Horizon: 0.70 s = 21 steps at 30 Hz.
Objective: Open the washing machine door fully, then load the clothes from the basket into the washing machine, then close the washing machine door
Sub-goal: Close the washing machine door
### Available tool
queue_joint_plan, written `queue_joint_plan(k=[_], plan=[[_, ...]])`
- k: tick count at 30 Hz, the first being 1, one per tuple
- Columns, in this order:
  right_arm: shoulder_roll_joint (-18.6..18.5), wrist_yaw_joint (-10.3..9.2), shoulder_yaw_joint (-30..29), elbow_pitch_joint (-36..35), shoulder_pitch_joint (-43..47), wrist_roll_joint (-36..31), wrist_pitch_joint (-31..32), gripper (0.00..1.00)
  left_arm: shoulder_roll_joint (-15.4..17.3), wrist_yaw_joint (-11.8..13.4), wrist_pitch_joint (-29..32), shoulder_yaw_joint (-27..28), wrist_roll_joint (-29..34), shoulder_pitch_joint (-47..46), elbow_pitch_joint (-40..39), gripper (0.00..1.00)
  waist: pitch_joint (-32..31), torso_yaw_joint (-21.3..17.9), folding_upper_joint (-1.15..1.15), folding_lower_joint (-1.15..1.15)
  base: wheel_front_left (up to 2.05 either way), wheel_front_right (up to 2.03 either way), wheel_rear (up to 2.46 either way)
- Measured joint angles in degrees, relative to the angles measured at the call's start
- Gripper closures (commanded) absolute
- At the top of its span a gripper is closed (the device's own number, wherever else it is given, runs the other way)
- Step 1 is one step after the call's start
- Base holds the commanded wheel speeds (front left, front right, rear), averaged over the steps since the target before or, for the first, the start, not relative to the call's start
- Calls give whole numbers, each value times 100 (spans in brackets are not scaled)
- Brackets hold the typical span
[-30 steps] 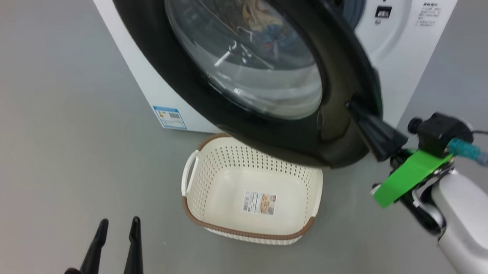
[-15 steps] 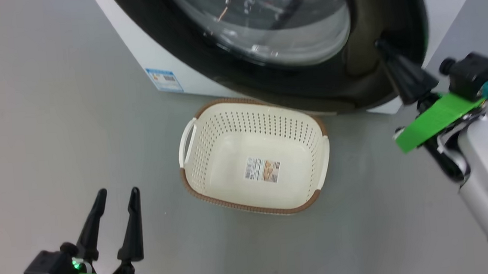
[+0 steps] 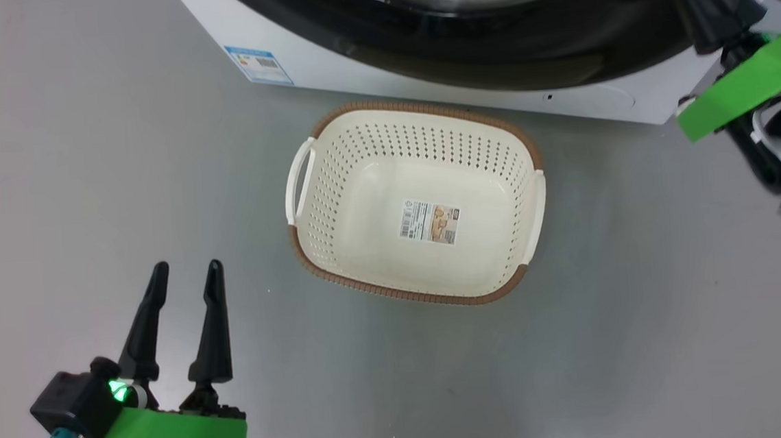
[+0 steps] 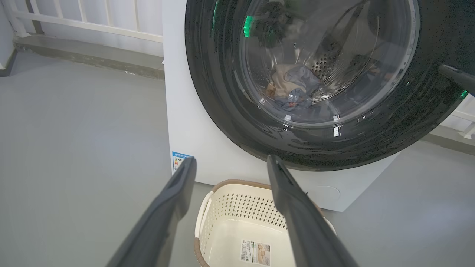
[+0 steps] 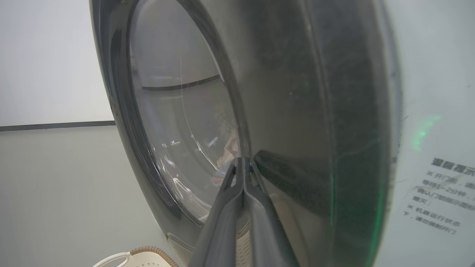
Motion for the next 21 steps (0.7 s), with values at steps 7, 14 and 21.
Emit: queue_joint_plan(k=[7, 14, 21], plan=[[-71, 0, -46, 272, -497, -82, 0, 100, -14, 0, -1, -10, -11, -96, -3, 0, 215, 48, 0, 0, 0, 0, 0], [22, 96, -364, 649, -769, -390, -5, 100, -21, 0, -2, -8, -25, -104, -2, 0, 253, 76, 0, 0, 0, 0, 0], [214, 101, -646, 887, -760, -617, -1, 100, -24, 0, -5, 1, -25, -104, 5, 0, 144, 80, 0, 0, 0, 0, 0]])
